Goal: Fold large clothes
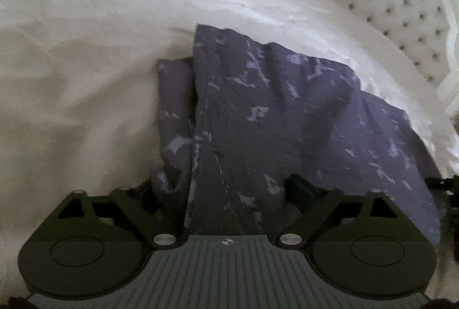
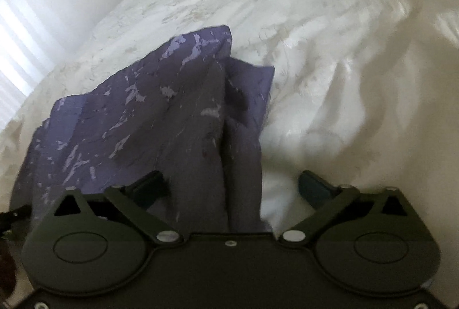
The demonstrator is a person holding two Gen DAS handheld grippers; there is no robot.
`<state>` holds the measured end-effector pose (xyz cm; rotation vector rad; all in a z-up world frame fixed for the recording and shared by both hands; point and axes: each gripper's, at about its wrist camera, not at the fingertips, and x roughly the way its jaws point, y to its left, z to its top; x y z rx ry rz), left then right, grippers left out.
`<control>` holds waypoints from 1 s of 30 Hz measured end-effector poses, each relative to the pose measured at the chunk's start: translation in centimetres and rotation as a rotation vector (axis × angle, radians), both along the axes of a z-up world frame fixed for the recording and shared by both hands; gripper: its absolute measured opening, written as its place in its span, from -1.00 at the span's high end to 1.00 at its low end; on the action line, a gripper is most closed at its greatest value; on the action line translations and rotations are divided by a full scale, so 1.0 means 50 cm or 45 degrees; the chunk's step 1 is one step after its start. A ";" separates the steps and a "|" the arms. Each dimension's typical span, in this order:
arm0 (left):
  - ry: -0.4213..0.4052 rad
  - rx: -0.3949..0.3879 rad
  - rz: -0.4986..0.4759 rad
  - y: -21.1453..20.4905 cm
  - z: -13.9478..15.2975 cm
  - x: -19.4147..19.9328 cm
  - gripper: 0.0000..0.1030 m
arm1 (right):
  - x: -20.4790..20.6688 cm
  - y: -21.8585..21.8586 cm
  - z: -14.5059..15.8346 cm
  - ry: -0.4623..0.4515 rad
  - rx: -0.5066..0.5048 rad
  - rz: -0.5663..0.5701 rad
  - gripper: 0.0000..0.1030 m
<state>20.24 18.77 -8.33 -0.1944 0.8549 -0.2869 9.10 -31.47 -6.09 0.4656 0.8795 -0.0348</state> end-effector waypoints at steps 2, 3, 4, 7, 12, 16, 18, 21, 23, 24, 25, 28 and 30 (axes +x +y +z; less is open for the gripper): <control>0.008 -0.023 0.021 -0.001 -0.006 0.010 -0.91 | 0.003 0.001 -0.006 -0.017 -0.001 0.016 -1.00; 0.009 -0.032 0.026 0.016 -0.009 -0.005 -0.96 | 0.011 -0.001 -0.010 -0.021 0.016 0.020 -1.00; 0.010 -0.035 0.030 0.016 -0.011 -0.002 -0.97 | 0.016 -0.007 -0.014 -0.024 0.036 0.020 -1.00; 0.008 -0.029 0.023 0.024 -0.019 -0.012 -1.00 | 0.019 -0.016 -0.018 -0.039 0.072 0.014 -1.00; -0.028 -0.069 0.043 0.031 -0.027 -0.014 -1.00 | -0.005 -0.007 -0.023 -0.109 0.042 -0.013 -1.00; -0.012 -0.097 0.052 0.035 -0.027 -0.010 -1.00 | -0.007 -0.005 -0.024 -0.125 0.036 -0.025 -1.00; 0.007 -0.121 0.057 0.041 -0.023 -0.008 -0.98 | -0.007 -0.006 -0.024 -0.128 0.040 -0.027 -1.00; -0.018 -0.170 0.131 0.058 -0.009 -0.023 -0.72 | -0.008 -0.006 -0.024 -0.133 0.039 -0.031 -1.00; -0.096 -0.157 0.199 0.067 0.017 -0.051 -0.59 | -0.011 -0.005 -0.024 -0.136 0.037 -0.033 -1.00; -0.148 -0.142 0.218 0.069 0.033 -0.067 -0.59 | -0.011 -0.005 -0.025 -0.136 0.036 -0.033 -1.00; -0.198 -0.131 0.228 0.069 0.049 -0.083 -0.59 | -0.012 -0.005 -0.025 -0.137 0.035 -0.034 -1.00; -0.312 -0.105 0.238 0.053 0.105 -0.131 -0.59 | -0.012 -0.004 -0.024 -0.138 0.028 -0.034 -1.00; -0.356 -0.097 0.206 0.026 0.135 -0.154 -0.60 | -0.011 -0.005 -0.023 -0.137 0.024 -0.034 -1.00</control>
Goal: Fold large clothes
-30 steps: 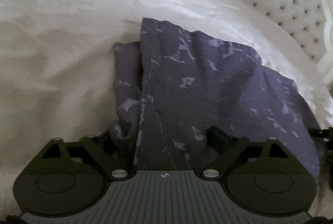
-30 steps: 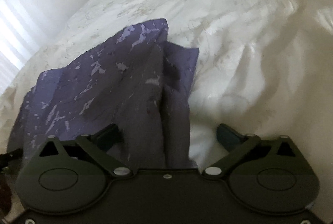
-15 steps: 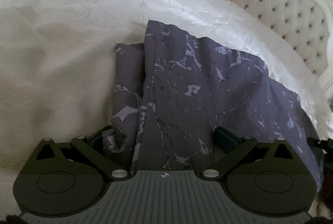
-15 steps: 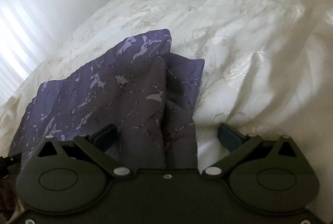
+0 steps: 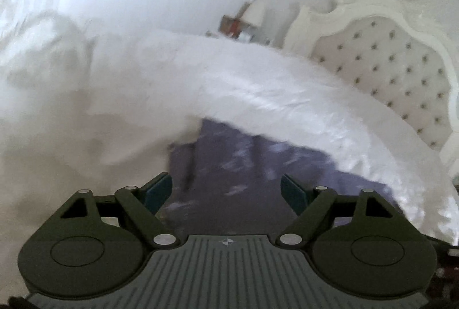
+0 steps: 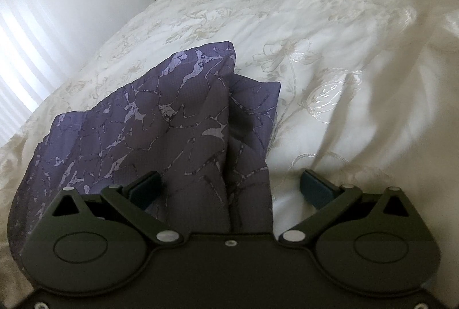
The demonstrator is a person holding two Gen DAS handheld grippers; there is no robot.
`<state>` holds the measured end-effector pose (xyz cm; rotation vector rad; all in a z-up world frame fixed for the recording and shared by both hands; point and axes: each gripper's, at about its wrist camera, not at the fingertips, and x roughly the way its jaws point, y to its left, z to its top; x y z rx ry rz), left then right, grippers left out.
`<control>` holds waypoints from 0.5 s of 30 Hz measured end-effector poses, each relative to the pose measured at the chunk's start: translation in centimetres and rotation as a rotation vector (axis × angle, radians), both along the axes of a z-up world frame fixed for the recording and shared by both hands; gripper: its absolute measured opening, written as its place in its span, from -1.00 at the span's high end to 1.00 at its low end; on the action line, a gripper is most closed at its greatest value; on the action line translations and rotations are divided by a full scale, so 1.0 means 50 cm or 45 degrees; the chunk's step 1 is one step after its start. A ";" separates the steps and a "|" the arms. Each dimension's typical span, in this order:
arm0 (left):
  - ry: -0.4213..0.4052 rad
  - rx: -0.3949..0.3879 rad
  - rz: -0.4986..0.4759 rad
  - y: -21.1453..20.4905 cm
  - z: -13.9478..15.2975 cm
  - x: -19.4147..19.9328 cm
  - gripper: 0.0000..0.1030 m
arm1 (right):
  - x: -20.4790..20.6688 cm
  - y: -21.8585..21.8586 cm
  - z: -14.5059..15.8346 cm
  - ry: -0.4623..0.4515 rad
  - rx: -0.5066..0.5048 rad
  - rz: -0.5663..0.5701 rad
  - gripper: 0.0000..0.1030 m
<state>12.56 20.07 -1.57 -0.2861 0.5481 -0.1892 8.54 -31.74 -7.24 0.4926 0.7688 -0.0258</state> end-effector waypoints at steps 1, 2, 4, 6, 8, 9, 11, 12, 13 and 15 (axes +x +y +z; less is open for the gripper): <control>-0.013 0.010 -0.031 -0.020 0.013 -0.007 -0.61 | 0.000 0.000 0.000 0.000 -0.001 -0.001 -1.00; -0.018 0.022 -0.064 -0.041 0.022 -0.010 -0.61 | 0.000 0.001 0.000 0.000 -0.002 -0.001 -1.00; -0.015 0.053 -0.127 -0.090 0.034 -0.005 -0.61 | 0.000 0.000 0.000 0.001 -0.001 -0.001 -1.00; -0.023 0.086 -0.176 -0.139 0.034 0.007 -0.59 | 0.000 0.001 0.001 0.000 -0.001 -0.001 -1.00; -0.031 0.118 -0.264 -0.195 0.027 0.015 -0.39 | 0.000 0.000 0.000 0.001 -0.002 0.000 -1.00; -0.030 0.141 -0.294 -0.219 0.020 0.021 -0.20 | 0.000 0.000 0.001 0.001 -0.002 0.000 -1.00; -0.043 0.204 -0.337 -0.271 0.008 0.032 0.01 | 0.000 0.000 0.001 0.000 -0.002 0.000 -1.00; -0.046 0.227 -0.358 -0.294 0.000 0.041 0.14 | 0.000 0.000 0.001 0.001 -0.002 0.000 -1.00; -0.040 0.249 -0.369 -0.313 -0.008 0.049 0.19 | 0.000 0.000 0.001 0.001 -0.002 0.000 -1.00; -0.003 0.272 -0.366 -0.345 -0.030 0.074 0.39 | 0.000 0.000 0.001 0.001 -0.002 0.000 -1.00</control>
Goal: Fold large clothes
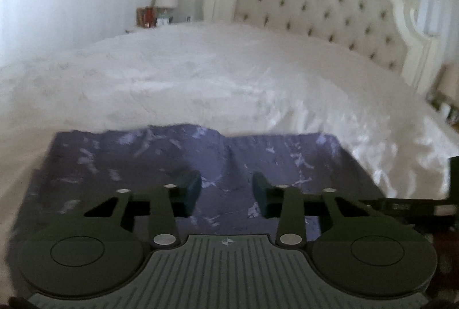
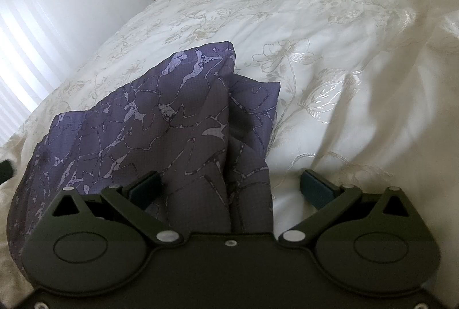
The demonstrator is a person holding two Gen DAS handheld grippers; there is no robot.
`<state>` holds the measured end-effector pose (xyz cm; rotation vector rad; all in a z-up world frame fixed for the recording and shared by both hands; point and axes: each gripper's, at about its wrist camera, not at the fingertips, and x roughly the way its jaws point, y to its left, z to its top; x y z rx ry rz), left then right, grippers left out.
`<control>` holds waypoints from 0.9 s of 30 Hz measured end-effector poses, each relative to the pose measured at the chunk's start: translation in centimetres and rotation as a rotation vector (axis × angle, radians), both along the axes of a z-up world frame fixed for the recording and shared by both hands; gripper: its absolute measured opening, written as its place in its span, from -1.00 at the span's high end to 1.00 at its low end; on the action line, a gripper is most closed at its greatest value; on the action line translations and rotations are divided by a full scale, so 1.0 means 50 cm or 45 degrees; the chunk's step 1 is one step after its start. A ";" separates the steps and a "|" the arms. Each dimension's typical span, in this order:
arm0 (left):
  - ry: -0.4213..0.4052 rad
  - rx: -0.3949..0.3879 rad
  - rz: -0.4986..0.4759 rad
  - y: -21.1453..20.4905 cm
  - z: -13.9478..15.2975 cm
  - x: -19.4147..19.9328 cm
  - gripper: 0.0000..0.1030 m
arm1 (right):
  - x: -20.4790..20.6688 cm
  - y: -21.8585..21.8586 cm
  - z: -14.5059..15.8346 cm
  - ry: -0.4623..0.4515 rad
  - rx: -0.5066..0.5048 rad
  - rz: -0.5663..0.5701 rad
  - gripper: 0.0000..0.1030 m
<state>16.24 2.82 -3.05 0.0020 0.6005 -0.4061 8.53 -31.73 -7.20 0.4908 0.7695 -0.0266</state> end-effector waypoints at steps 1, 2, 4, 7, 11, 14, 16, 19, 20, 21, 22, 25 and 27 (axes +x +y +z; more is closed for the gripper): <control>0.023 -0.002 0.006 -0.005 -0.010 0.010 0.41 | 0.000 0.000 0.000 0.000 0.001 -0.001 -1.00; 0.055 -0.004 0.020 -0.015 -0.021 0.026 0.44 | 0.000 0.000 0.000 0.000 0.000 0.000 -1.00; 0.075 0.003 0.054 -0.034 -0.028 0.043 0.45 | 0.000 0.000 0.000 0.000 0.001 -0.001 -1.00; 0.077 0.046 0.096 -0.053 -0.043 0.077 0.45 | 0.001 -0.001 0.000 0.001 0.000 0.001 -1.00; 0.182 0.100 0.124 -0.059 -0.094 0.127 0.46 | 0.001 -0.002 -0.002 -0.002 0.003 0.004 -1.00; 0.176 0.116 0.124 -0.062 -0.115 0.131 0.46 | 0.003 -0.004 -0.003 -0.003 0.004 0.005 -1.00; 0.156 0.160 0.119 -0.070 -0.113 0.124 0.46 | 0.003 -0.003 -0.004 -0.003 -0.001 0.007 -1.00; 0.172 0.148 0.120 -0.065 -0.103 0.121 0.47 | 0.003 -0.003 -0.004 -0.003 0.000 0.008 -1.00; 0.181 0.129 0.130 -0.060 -0.096 0.118 0.47 | 0.003 -0.003 -0.004 -0.004 0.000 0.008 -1.00; 0.188 0.112 0.143 -0.055 -0.090 0.119 0.47 | 0.002 -0.003 -0.005 -0.005 0.001 0.008 -1.00; 0.193 0.089 0.155 -0.049 -0.081 0.108 0.47 | 0.002 -0.003 -0.005 -0.006 0.002 0.008 -1.00; 0.217 0.036 0.142 -0.040 -0.069 0.071 0.47 | 0.002 -0.002 -0.003 -0.005 0.003 0.008 -1.00; 0.242 0.001 0.121 -0.028 -0.066 0.036 0.47 | 0.002 -0.002 -0.003 -0.005 0.004 0.008 -1.00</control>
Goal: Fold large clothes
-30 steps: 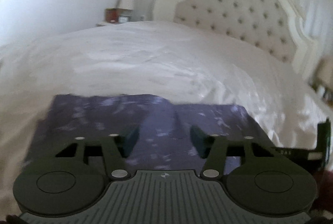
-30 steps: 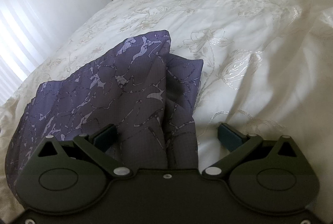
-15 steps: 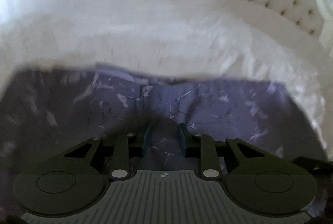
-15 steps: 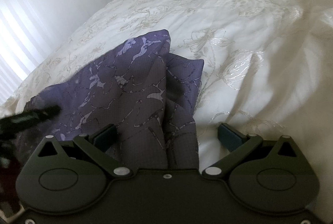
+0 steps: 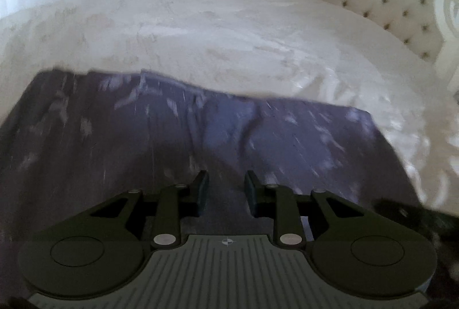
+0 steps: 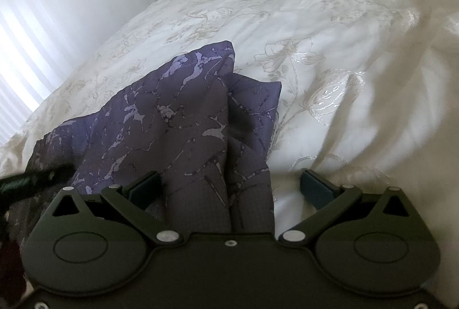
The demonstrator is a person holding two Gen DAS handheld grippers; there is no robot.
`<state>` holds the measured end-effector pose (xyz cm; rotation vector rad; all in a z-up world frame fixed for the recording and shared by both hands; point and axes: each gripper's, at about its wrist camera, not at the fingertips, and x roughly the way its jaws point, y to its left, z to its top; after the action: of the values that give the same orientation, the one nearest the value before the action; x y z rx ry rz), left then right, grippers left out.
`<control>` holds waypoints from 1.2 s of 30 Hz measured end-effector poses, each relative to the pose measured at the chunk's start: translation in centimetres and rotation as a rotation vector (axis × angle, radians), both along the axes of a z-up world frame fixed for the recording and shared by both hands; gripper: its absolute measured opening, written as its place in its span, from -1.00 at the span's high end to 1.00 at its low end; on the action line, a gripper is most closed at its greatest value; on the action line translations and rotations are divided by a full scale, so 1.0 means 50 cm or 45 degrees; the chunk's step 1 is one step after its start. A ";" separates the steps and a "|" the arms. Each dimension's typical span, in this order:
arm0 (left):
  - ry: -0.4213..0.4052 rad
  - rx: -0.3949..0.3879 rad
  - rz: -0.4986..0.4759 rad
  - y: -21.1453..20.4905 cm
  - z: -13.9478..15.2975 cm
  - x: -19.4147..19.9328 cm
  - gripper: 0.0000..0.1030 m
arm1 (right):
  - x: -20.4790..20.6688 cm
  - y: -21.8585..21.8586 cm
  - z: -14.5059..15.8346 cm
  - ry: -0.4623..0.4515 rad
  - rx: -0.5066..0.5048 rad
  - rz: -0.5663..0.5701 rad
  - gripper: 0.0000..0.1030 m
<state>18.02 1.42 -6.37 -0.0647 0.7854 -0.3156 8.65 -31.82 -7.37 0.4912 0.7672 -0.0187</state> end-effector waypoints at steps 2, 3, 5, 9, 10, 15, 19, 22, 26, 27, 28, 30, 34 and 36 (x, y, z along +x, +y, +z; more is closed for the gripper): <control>0.018 -0.019 -0.012 0.010 -0.001 -0.035 0.47 | 0.000 -0.001 0.000 0.000 0.003 0.000 -1.00; 0.027 -0.027 -0.012 0.014 -0.001 -0.046 0.47 | 0.000 -0.001 0.000 0.000 0.005 0.000 -1.00; 0.045 -0.057 -0.006 0.025 -0.002 -0.074 0.47 | -0.001 -0.002 0.001 0.000 0.010 0.000 -1.00; 0.048 -0.065 -0.008 0.031 -0.008 -0.101 0.47 | -0.001 -0.007 0.001 0.003 0.034 -0.003 -1.00; 0.047 -0.051 -0.013 0.029 -0.014 -0.105 0.47 | -0.001 -0.010 0.001 0.004 0.044 -0.003 -1.00; 0.005 0.022 -0.034 0.017 -0.046 -0.116 0.47 | -0.001 -0.028 0.003 0.020 0.159 0.027 -1.00; -0.026 0.056 -0.036 0.006 -0.045 -0.125 0.47 | -0.005 -0.044 0.000 0.011 0.341 0.090 -0.91; -0.018 0.027 -0.028 0.012 -0.046 -0.122 0.47 | -0.008 -0.043 -0.005 0.034 0.410 0.126 0.01; -0.023 0.029 -0.028 0.013 -0.044 -0.124 0.48 | -0.017 -0.055 -0.002 -0.013 0.488 0.108 0.30; -0.023 0.028 -0.031 0.013 -0.044 -0.125 0.48 | -0.021 -0.058 0.000 -0.032 0.516 0.102 0.37; -0.020 0.026 -0.035 0.014 -0.043 -0.123 0.48 | -0.025 -0.062 0.002 -0.049 0.545 0.103 0.37; -0.005 0.017 -0.040 0.018 -0.041 -0.121 0.48 | -0.026 -0.063 0.006 -0.069 0.579 0.103 0.38; 0.006 0.036 -0.042 0.013 -0.040 -0.120 0.48 | -0.024 -0.061 0.002 -0.062 0.578 0.091 0.38; -0.004 0.068 -0.045 0.005 -0.040 -0.121 0.48 | -0.023 -0.061 -0.001 -0.063 0.588 0.087 0.37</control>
<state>11.99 1.66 -8.36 -0.0004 0.7922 -0.3278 7.50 -34.89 -7.42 0.8993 0.7394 0.2382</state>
